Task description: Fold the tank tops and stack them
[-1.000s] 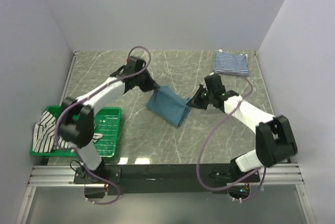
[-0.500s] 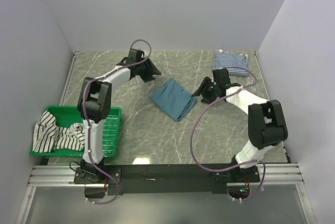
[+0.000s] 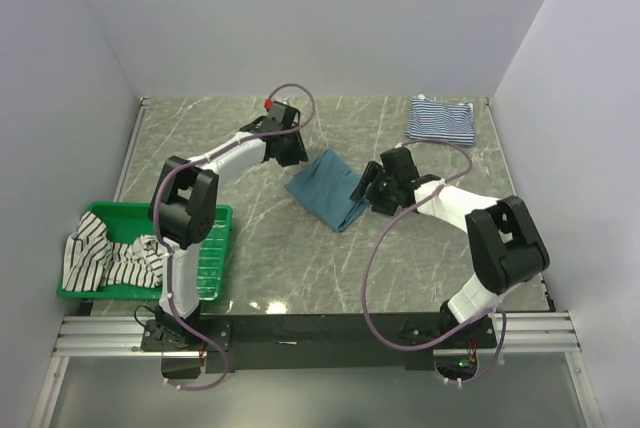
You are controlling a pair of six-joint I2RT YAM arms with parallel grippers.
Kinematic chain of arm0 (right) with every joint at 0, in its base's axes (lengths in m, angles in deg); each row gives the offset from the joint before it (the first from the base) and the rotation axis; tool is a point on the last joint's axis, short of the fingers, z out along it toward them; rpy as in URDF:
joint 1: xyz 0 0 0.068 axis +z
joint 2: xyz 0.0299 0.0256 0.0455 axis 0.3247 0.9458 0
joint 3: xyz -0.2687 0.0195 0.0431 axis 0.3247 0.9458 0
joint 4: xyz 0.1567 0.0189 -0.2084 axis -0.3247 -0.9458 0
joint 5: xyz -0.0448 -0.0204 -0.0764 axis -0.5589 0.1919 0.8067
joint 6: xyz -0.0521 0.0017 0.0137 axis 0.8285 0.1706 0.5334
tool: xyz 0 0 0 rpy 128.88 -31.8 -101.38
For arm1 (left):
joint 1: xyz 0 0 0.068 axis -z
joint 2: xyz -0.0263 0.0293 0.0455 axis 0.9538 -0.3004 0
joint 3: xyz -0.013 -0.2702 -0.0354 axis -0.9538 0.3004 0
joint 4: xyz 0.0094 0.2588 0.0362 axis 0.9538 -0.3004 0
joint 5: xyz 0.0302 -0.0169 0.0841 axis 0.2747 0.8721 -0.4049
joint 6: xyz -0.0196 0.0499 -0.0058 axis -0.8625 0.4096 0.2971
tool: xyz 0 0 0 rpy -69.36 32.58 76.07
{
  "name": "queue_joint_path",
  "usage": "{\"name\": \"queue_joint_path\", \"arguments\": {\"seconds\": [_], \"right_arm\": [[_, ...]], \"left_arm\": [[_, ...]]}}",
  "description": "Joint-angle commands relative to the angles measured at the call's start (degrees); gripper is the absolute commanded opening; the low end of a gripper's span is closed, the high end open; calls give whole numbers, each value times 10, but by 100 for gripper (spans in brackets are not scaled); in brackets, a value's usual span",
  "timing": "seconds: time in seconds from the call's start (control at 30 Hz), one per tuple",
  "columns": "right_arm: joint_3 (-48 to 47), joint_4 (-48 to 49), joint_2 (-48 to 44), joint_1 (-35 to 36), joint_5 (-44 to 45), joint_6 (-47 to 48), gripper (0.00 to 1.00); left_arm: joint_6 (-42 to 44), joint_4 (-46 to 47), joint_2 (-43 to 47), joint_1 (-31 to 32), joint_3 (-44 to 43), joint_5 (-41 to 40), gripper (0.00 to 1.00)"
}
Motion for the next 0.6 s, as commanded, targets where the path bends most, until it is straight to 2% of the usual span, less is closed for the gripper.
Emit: {"name": "queue_joint_path", "arguments": {"seconds": [0.0, 0.07, 0.23, 0.27, 0.3, 0.37, 0.4, 0.57], "right_arm": [[-42, 14, 30, 0, 37, -5, 73], [-48, 7, 47, -2, 42, -5, 71], [-55, 12, 72, -15, 42, 0, 58], [-55, 15, 77, -20, 34, 0, 52], [-52, 19, 79, -27, 31, 1, 41], [-48, 22, 83, -36, 25, 3, 30], [-46, 25, 84, -41, 24, 7, 18], [-45, 46, 92, -68, -5, 26, 9]], "left_arm": [[49, -31, -1, 24, -6, -80, 35], [50, -47, -10, 29, -4, -98, 32], [28, -52, -18, 39, 20, -126, 25], [21, -50, -17, 41, 27, -126, 25], [15, -48, -17, 43, 42, -127, 24], [-3, -47, -15, 44, 57, -124, 20], [-9, -44, -15, 44, 74, -121, 19], [-61, 4, 3, 47, 144, -61, 9]]}}
